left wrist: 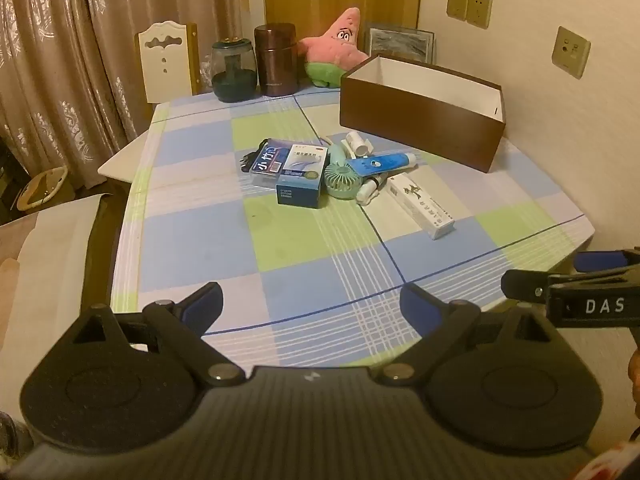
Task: Organize rigid objects
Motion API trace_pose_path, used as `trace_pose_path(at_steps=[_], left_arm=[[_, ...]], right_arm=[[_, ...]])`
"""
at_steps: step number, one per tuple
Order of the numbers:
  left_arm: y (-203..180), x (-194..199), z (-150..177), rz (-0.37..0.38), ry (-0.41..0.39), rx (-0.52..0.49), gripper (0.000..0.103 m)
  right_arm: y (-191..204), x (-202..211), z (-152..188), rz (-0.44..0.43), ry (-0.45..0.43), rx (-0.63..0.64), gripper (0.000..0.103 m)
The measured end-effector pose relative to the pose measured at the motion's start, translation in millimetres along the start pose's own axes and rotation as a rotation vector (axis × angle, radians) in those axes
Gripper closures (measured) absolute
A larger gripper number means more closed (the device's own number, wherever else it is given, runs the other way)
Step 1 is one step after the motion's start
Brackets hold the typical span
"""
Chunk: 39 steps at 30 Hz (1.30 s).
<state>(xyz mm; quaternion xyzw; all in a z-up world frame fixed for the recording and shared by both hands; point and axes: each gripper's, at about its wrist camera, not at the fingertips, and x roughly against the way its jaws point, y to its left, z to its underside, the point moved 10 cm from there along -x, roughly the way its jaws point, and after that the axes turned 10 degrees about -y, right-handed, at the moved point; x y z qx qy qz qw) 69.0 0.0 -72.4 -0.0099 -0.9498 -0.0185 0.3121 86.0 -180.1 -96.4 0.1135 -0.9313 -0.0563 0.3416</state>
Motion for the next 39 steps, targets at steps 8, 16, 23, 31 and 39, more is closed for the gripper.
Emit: trace_pose_path(at_steps=[8, 16, 23, 31, 39], left_arm=[[-0.3, 0.1, 0.4, 0.006, 0.008, 0.009, 0.008], [-0.3, 0.1, 0.3, 0.007, 0.007, 0.008, 0.008], [0.0, 0.0, -2.6, 0.008, 0.008, 0.007, 0.008], [0.1, -0.2, -2.8, 0.007, 0.007, 0.007, 0.008], [-1.8, -0.8, -4.8, 0.007, 0.007, 0.006, 0.008]], right_arm=[[0.4, 0.2, -1.7, 0.005, -0.004, 0.005, 0.000], [-1.9, -0.7, -1.6, 0.006, -0.003, 0.004, 0.000], [-1.3, -1.4, -2.7, 0.005, -0.002, 0.005, 0.000], [-1.4, -2.4, -2.9, 0.004, -0.001, 0.005, 0.000], [-1.8, -2.3, -3.1, 0.006, -0.001, 0.005, 0.000]])
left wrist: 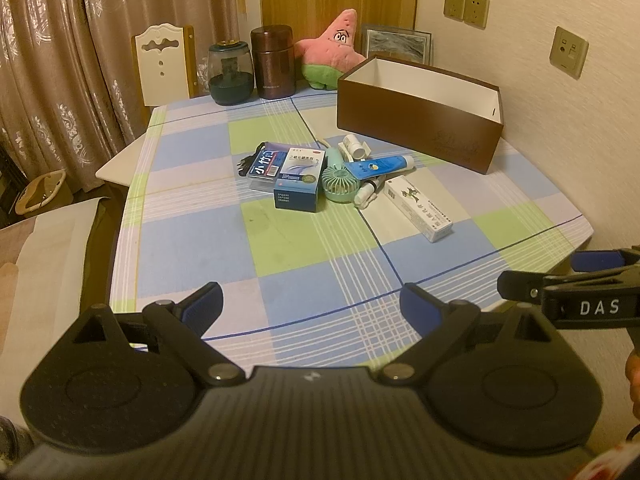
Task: Organize rigid objects
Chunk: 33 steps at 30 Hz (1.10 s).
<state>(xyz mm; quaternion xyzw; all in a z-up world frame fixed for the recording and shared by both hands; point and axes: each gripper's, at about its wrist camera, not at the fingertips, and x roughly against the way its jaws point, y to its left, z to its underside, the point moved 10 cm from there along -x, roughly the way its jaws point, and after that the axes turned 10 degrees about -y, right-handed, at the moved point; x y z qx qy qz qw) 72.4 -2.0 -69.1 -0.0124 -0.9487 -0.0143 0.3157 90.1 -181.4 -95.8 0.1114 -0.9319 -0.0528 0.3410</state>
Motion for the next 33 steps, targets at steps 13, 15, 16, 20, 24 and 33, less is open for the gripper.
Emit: trace_pose_path(at_steps=[13, 15, 16, 20, 24, 33], left_arm=[[-4.1, -0.3, -3.4, 0.000, -0.003, -0.002, 0.008], [-4.2, -0.5, -4.0, 0.000, -0.002, -0.001, 0.008], [-4.4, -0.4, -4.0, 0.000, -0.002, -0.001, 0.008], [-3.8, -0.2, -2.8, 0.000, -0.003, -0.002, 0.008], [-3.8, -0.1, -2.7, 0.000, -0.003, -0.002, 0.008], [-4.5, -0.3, -3.8, 0.000, -0.004, -0.002, 0.008]], right_arm=[[0.3, 0.5, -0.9, 0.000, -0.002, 0.002, 0.000], [0.1, 0.0, -1.0, -0.001, -0.001, 0.002, 0.000], [0.0, -0.3, -0.9, -0.001, -0.001, 0.002, 0.000], [0.3, -0.9, -1.3, -0.001, -0.002, 0.002, 0.000], [0.1, -1.7, -1.4, 0.000, -0.002, 0.002, 0.000], [-0.5, -2.8, -1.9, 0.001, -0.002, 0.002, 0.000]])
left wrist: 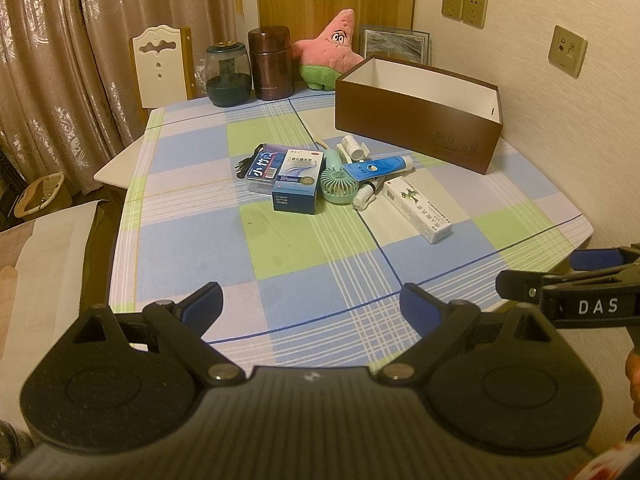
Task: Organize rigid objects
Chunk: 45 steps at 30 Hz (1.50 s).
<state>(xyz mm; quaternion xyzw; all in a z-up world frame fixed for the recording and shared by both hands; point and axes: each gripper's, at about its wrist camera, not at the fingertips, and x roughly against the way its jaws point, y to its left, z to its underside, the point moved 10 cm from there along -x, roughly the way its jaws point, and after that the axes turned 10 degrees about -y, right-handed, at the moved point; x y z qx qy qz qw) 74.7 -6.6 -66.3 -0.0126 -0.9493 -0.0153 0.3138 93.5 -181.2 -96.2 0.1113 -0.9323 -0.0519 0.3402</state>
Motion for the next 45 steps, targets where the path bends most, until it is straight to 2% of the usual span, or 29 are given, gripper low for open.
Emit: trace_pose_path(at_steps=[17, 28, 36, 45], left_arm=[[-3.7, -0.5, -4.1, -0.002, 0.006, 0.002, 0.008], [-5.8, -18.5, -1.6, -0.011, 0.012, 0.006, 0.008], [-6.3, -34.8, -4.4, -0.075, 0.021, 0.028, 0.008], [-22.6, -54.8, -9.1, -0.144, 0.042, 0.074, 0.008]], right_arm=[[-2.5, -1.4, 0.1, -0.001, 0.003, 0.000, 0.000], [-6.6, -14.1, -4.4, -0.021, 0.003, 0.005, 0.000], [-23.6, -29.5, -21.9, -0.066, -0.030, 0.004, 0.000], [-44.7, -53.1, -35.3, -0.152, -0.015, 0.064, 0.000]])
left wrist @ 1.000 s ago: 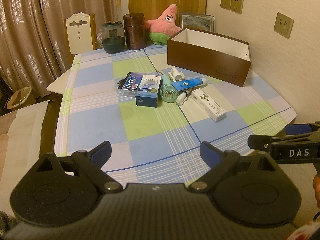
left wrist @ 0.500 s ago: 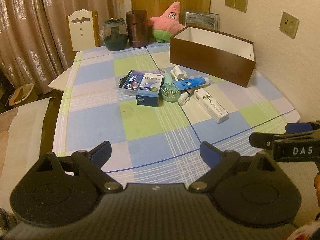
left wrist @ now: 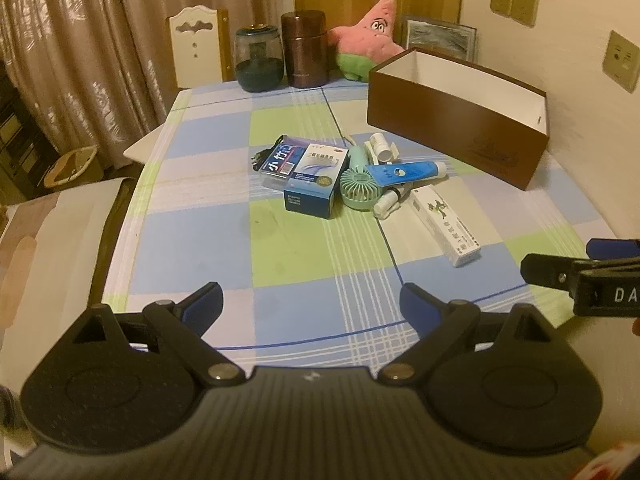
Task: Organize rigid objects
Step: 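Grasp the blue-white medicine box with left tool while right tool grasps the parrot ointment box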
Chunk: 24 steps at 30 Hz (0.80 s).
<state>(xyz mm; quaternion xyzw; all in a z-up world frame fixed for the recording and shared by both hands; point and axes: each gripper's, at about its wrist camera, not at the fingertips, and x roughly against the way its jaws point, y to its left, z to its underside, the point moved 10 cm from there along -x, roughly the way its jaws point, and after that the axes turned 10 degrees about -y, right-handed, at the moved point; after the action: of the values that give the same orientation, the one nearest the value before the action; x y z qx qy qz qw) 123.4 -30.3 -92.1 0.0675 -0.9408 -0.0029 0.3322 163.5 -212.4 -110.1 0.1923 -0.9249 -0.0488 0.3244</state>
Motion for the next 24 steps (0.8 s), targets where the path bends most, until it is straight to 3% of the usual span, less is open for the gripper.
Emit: trace_pose_path(at_steps=[4, 6, 7, 16, 24], left_arm=[[-8.8, -5.6, -0.4, -0.030, 0.010, 0.024, 0.008], [-12.7, -8.4, 0.8, -0.040, 0.013, 0.039, 0.008], [-14.6, -9.6, 1.5, -0.042, 0.016, 0.047, 0.008], [-25.0, -26.7, 6.9, -0.046, 0.046, 0.065, 0.009], [-24.9, -60.9, 1.3, -0.002, 0.058, 0.040, 0.011]], right_arm=[[-9.2, -7.4, -2.9, -0.046, 0.009, 0.032, 0.001], [-13.4, -11.4, -2.7, -0.066, 0.022, 0.046, 0.014], [-16.4, -14.1, -2.0, -0.074, 0.031, 0.047, 0.016], [-34.2, -31.4, -4.4, -0.083, 0.033, 0.025, 0.016], [-33.6, -55.9, -12.9, -0.078, -0.010, 0.007, 0.017]])
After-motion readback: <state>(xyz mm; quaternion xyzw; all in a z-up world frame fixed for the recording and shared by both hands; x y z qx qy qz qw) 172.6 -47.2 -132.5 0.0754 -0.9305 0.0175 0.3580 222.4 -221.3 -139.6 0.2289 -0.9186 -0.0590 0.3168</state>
